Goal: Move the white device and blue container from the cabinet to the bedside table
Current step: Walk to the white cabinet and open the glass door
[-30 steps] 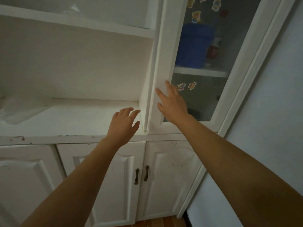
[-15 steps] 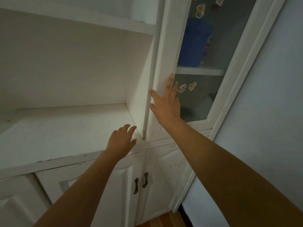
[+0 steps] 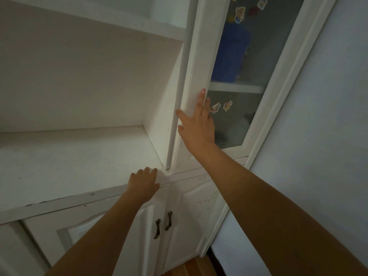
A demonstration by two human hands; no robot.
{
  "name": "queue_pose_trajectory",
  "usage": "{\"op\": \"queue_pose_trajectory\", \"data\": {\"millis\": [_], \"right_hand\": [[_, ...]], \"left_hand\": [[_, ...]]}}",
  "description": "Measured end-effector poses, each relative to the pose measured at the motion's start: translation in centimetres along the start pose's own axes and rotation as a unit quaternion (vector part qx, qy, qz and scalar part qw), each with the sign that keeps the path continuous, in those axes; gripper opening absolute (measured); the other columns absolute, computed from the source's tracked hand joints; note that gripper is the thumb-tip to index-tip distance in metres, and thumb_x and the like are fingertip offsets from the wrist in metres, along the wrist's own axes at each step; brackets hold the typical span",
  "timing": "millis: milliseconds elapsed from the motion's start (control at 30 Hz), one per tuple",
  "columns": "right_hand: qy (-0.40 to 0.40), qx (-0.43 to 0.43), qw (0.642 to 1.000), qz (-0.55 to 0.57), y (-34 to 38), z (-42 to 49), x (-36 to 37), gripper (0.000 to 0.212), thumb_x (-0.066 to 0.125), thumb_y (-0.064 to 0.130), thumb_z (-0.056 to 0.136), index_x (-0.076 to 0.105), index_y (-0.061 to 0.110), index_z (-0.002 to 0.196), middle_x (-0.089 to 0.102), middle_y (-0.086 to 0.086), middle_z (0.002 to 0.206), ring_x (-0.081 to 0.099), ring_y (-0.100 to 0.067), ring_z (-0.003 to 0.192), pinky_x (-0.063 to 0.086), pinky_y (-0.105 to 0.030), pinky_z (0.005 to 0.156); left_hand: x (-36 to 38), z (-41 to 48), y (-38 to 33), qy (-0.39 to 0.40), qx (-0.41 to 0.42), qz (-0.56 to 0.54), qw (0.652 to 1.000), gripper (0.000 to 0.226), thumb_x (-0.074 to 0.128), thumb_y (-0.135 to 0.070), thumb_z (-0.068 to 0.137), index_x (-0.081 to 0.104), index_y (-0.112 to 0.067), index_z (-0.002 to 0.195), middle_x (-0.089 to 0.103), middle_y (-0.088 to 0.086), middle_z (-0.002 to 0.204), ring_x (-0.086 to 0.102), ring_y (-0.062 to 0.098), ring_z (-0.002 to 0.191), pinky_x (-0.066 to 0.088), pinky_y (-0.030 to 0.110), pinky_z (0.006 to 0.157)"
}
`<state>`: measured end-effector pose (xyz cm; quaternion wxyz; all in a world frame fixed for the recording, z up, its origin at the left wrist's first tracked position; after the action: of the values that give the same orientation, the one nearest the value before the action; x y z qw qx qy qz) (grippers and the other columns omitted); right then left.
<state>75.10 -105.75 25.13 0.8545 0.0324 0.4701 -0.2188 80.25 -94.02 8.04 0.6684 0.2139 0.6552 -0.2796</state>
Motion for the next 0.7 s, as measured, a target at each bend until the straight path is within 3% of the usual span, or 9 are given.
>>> {"op": "queue_pose_trajectory", "data": {"millis": [267,467,700], "right_hand": [[-0.035,-0.007,0.999,-0.010,0.2,0.0,-0.3,0.027,0.049,0.023,0.093,0.046,0.024,0.120,-0.015,-0.027,0.151,-0.009,-0.047,0.139,0.026,-0.049,0.110],[-0.029,-0.005,1.000,-0.005,0.4,0.5,-0.3,0.026,0.049,0.020,0.092,0.049,0.022,0.118,-0.015,-0.028,0.151,-0.010,-0.048,0.139,0.030,-0.048,0.109],[-0.042,-0.017,0.999,0.017,-0.1,-0.5,-1.0,0.023,0.048,0.011,0.091,0.051,0.017,0.112,-0.013,-0.029,0.151,-0.008,-0.048,0.139,0.035,-0.048,0.106]], "left_hand": [[0.7,0.5,-1.4,-0.005,-0.049,0.093,0.994,0.038,0.046,-0.033,0.088,0.040,-0.009,0.117,0.048,0.010,0.118,0.047,0.024,0.103,0.043,0.035,0.084],[0.7,0.9,-1.6,0.006,-0.057,0.124,0.991,0.046,0.049,-0.031,0.088,0.036,-0.005,0.124,0.044,0.015,0.127,0.046,0.028,0.108,0.044,0.037,0.087],[1.2,0.7,-1.0,-0.024,-0.052,0.130,0.990,0.034,0.052,-0.018,0.085,0.041,-0.008,0.116,0.049,0.010,0.115,0.048,0.022,0.098,0.044,0.031,0.078]]}}
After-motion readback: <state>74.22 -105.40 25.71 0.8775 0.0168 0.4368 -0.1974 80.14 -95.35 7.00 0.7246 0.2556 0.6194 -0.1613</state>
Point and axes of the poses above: each hand's wrist, its own z-axis towards the middle knuckle, its own x-axis out of the palm, y = z × x, the point moved 4 cm from there along z, towards the middle knuckle
